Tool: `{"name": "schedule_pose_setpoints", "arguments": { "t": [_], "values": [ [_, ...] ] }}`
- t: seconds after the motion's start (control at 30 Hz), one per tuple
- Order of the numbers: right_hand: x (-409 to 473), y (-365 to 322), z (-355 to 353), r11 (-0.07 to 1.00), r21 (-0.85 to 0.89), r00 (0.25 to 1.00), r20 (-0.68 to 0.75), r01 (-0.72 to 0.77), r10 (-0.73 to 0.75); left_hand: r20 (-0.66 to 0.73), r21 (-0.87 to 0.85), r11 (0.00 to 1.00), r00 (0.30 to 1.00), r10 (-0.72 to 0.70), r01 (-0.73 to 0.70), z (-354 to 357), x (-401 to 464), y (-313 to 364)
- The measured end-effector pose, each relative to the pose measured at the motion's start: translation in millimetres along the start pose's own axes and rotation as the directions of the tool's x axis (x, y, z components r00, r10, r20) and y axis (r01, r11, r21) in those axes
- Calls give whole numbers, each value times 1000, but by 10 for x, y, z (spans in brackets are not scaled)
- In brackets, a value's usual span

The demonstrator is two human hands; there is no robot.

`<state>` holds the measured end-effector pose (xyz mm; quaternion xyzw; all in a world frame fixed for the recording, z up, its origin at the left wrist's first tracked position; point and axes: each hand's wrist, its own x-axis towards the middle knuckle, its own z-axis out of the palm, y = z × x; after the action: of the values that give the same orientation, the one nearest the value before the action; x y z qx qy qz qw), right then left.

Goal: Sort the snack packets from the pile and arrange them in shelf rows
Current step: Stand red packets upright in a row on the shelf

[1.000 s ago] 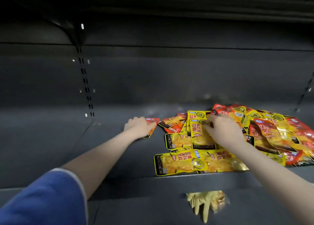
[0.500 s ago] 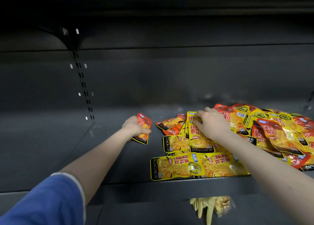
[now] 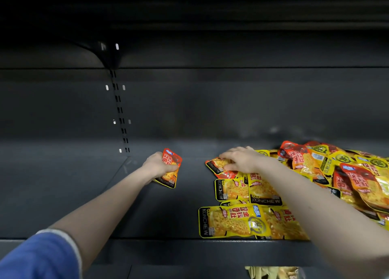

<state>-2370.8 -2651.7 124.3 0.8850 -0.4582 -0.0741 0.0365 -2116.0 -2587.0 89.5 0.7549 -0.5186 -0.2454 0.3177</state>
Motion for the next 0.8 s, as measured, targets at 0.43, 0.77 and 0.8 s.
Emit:
{"name": "schedule_pose_setpoints", "arguments": {
  "t": [0.43,0.77,0.8],
  "values": [
    [144,34,-164,991,61,992,-41,-115,118,-58,-96,995,998,16,-22,-121,-92,-32],
    [-9,49,-291,935,344,981,-190,89,-24,-130,-151,989,991,-15,-4,-222,-201,-98],
    [-21,44,-286,936,339,975,-222,93,-17,-137,-147,989,990,-21,0,-220,-210,-102]
  ]
}}
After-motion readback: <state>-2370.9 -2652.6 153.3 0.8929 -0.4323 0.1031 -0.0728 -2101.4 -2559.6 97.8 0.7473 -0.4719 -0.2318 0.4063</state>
